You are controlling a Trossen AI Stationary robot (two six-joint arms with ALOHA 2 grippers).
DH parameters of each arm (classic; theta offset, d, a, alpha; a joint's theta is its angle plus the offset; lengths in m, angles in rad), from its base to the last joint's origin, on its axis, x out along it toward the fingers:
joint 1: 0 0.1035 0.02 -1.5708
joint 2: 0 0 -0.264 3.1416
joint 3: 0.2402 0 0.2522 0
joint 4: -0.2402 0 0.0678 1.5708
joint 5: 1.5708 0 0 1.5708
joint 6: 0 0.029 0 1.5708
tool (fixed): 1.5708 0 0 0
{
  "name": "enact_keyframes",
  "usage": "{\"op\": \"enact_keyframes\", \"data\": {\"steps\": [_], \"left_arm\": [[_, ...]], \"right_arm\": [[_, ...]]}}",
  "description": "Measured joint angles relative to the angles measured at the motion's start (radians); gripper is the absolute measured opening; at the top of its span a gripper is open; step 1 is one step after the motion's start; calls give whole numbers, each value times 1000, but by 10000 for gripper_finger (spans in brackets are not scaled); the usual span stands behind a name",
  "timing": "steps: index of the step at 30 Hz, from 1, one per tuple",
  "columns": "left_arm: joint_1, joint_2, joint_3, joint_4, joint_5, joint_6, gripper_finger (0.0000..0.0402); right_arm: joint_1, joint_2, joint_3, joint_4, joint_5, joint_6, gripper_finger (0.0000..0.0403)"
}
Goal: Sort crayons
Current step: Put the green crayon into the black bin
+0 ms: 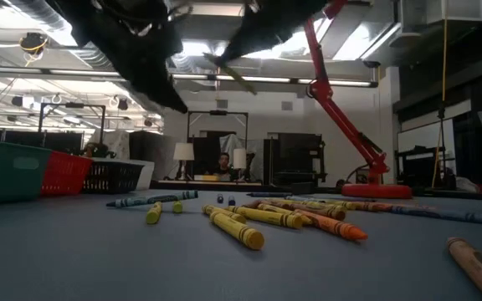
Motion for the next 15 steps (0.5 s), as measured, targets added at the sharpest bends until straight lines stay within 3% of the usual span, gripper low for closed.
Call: {"op": "enact_keyframes", "data": {"steps": [6, 15], "left_arm": [[-124, 0, 0, 107, 0, 4, 85], [-253, 0, 0, 244, -5, 95, 85]], "right_arm": [[0, 0, 0, 125, -72, -89, 16], [0, 0, 0, 218, -72, -122, 16]]}}
